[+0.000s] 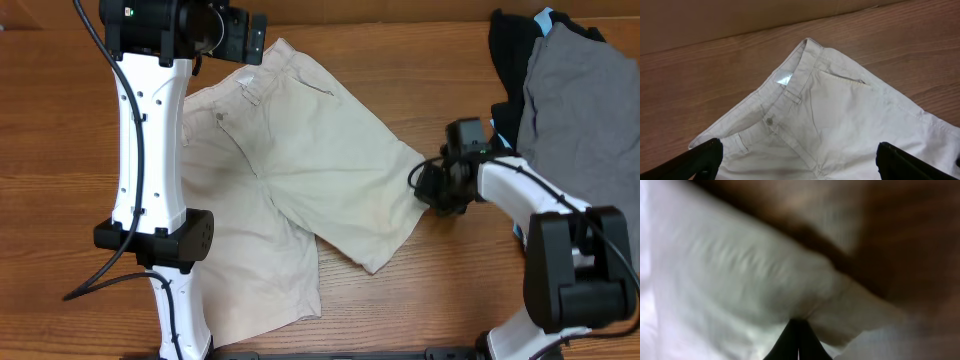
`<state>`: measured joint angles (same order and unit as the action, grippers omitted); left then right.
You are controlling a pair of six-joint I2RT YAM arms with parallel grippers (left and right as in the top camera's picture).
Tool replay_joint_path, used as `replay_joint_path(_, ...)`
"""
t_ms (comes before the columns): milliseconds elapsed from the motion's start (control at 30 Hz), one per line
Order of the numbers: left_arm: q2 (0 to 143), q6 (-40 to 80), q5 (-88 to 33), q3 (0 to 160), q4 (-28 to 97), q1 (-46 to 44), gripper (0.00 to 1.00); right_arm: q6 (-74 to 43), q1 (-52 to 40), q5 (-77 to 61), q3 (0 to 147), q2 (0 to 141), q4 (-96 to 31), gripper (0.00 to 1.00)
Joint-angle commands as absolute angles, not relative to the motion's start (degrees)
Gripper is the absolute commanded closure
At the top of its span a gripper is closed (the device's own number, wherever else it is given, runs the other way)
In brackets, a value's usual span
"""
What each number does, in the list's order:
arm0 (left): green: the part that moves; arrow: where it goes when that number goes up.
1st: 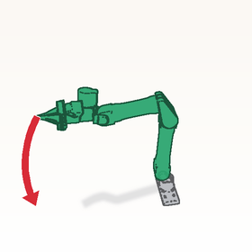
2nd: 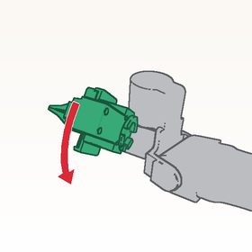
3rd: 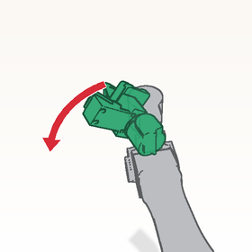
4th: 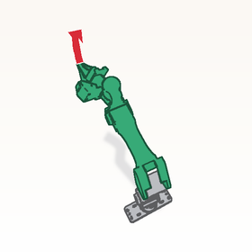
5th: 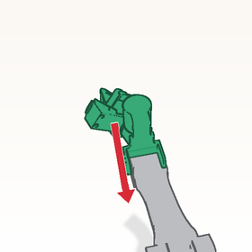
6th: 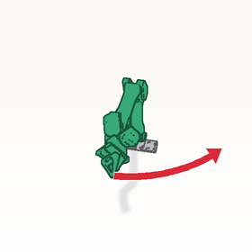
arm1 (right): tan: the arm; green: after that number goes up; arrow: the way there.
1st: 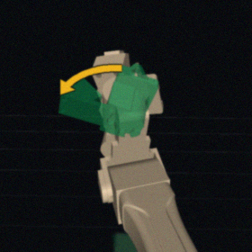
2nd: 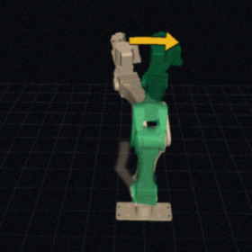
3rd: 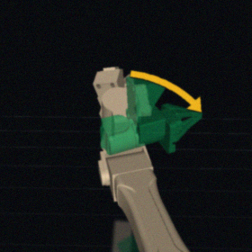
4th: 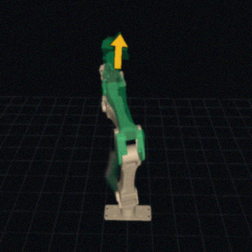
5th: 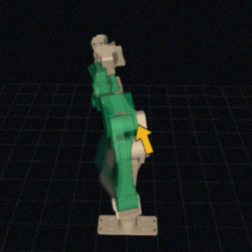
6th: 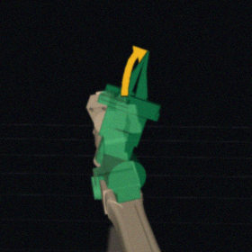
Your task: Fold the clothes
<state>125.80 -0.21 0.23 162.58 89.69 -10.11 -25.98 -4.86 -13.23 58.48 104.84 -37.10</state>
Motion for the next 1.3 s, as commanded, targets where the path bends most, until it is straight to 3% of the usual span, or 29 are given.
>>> replay_joint_path(0, 127.4, 0.0, 0.4, 162.3, 89.3, -10.3, 0.00, -27.2, -0.8, -6.1, 60.5, 114.0, -36.2, 0.96)
replay_joint_path(500, 137.8, -0.1, -0.2, 162.3, 83.7, -10.3, 0.00, -22.5, 4.6, 0.4, 94.9, 132.9, -44.0, 0.92)
replay_joint_path(833, 147.9, -3.2, -3.6, 162.3, 69.4, -10.5, 0.00, -19.1, 7.1, -0.2, 102.0, 134.0, -46.2, 0.84)
replay_joint_path(1033, 154.2, -4.1, -4.5, 162.2, 65.9, -10.5, 0.00, -15.9, 9.1, -0.1, 108.3, 134.0, -53.7, 0.78)
replay_joint_path(1133, 157.1, -4.1, -4.6, 162.2, 64.8, -10.5, 0.00, -12.6, 10.0, -1.6, 114.7, 134.0, -60.9, 0.63)
replay_joint_path(1233, 159.1, -4.1, -4.6, 162.2, 63.5, -10.5, 0.00, -11.6, 10.2, -2.5, 123.2, 134.0, -69.6, 0.27)
replay_joint_path(1267, 159.4, -4.1, -4.6, 162.1, 63.2, -10.5, 0.00, -11.4, 10.2, -2.8, 125.4, 134.0, -71.7, 0.21)
